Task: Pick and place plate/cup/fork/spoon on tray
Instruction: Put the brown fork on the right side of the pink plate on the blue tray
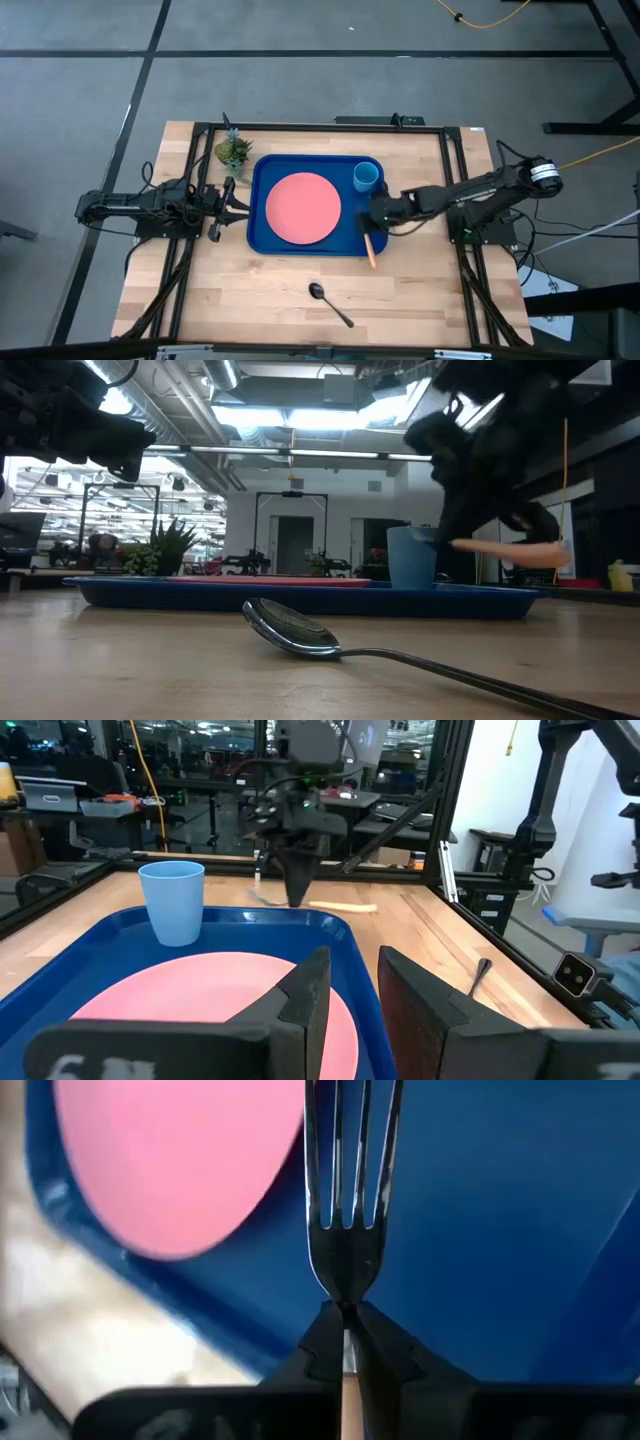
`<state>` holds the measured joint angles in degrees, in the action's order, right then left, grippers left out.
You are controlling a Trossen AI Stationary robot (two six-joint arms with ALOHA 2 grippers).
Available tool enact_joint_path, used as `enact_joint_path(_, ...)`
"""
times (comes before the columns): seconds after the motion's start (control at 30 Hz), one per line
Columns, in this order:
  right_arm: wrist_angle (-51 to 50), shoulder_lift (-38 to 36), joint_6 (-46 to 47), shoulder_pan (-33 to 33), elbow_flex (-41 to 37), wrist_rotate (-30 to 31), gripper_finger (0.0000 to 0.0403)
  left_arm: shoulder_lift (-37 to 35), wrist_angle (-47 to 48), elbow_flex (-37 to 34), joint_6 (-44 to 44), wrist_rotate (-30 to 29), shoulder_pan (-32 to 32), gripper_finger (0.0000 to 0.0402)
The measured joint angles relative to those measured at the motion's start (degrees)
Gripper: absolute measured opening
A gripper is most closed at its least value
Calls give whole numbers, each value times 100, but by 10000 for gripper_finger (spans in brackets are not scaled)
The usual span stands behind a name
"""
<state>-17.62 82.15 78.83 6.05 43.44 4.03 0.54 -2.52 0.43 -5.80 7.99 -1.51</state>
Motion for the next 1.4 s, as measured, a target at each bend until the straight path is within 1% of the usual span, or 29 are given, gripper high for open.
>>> enact_joint_path(0.17, 79, 175, 192, -303, 0, -25, 13, 0, 0, 0, 0, -2, 1, 80)
enact_joint_path(0.5, 126, 306, 165, -790, 2, 80, 14, 0, 0, 0, 0, 0, -1, 80)
enact_joint_path(0.6, 90, 306, 162, -799, 2, 238, 14, 0, 0, 0, 0, 0, -1, 80)
enact_joint_path(0.73, -195, 306, 168, -794, 2, 374, 14, 0, 0, 0, 0, 0, 0, 80)
enact_joint_path(1.07, -722, 352, 216, -875, 9, 426, 14, 0, -2, 0, 0, 0, 1, 80)
enact_joint_path(1.4, -658, 982, 340, -895, 29, 373, 14, -1, -2, 0, 0, 0, -1, 80)
